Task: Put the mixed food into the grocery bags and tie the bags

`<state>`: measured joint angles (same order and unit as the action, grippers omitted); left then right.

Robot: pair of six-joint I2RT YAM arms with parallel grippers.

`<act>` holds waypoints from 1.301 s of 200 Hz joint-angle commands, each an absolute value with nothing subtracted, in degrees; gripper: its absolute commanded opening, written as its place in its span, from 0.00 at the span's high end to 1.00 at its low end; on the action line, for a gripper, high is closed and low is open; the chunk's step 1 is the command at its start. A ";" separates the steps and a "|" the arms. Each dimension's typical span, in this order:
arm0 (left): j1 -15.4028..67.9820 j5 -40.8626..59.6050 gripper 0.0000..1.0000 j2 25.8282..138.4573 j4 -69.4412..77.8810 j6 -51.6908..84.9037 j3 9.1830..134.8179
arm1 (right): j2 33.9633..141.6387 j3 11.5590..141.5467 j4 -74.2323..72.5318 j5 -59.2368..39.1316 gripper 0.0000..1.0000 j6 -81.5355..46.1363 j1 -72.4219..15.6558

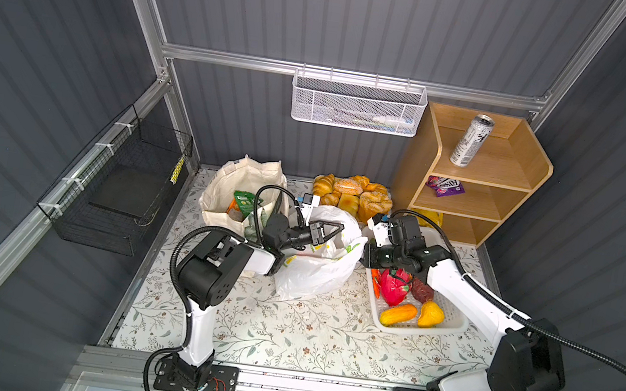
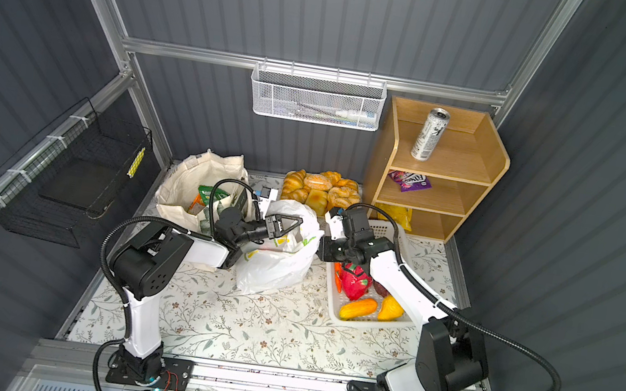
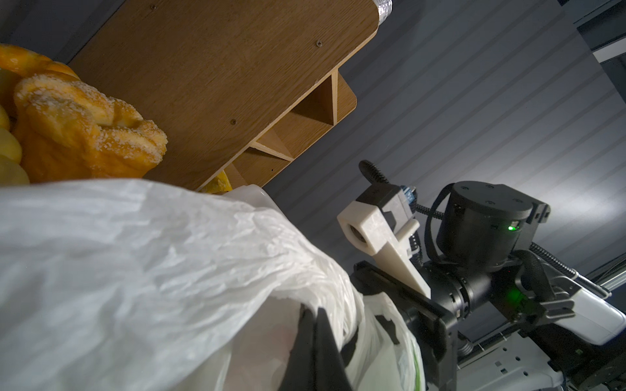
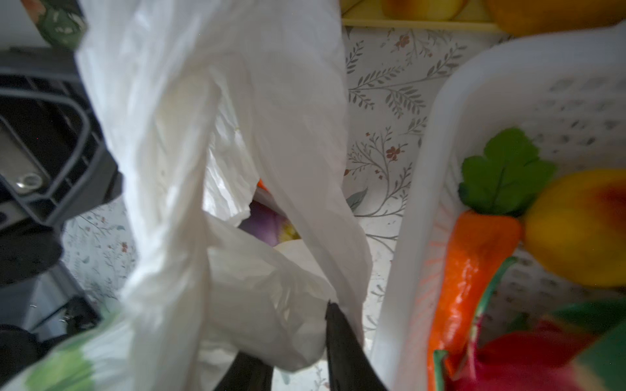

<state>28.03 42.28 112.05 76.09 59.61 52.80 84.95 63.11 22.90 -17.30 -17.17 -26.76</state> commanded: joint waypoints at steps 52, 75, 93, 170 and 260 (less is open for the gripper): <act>27.52 43.15 1.00 111.70 78.54 60.98 53.31 | 77.82 64.35 27.39 -10.90 1.00 -20.12 -24.67; 27.16 43.54 1.00 110.91 78.23 60.79 53.06 | 76.17 61.88 27.38 -12.44 1.00 -21.80 -20.91; 27.09 43.81 1.00 110.42 78.09 60.82 53.00 | 75.91 60.43 27.49 -12.61 1.00 -22.66 -19.89; 26.55 44.30 1.00 108.72 77.15 59.26 51.74 | 73.28 50.80 24.79 -10.28 1.00 -31.31 -12.57; 24.93 42.21 1.00 103.75 71.11 54.33 49.75 | 74.49 50.45 20.72 -14.03 1.00 -32.85 -11.43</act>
<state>26.81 45.87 107.26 71.75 57.36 51.11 74.70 49.67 20.38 -15.05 -31.81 -11.88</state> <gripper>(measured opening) 0.048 0.046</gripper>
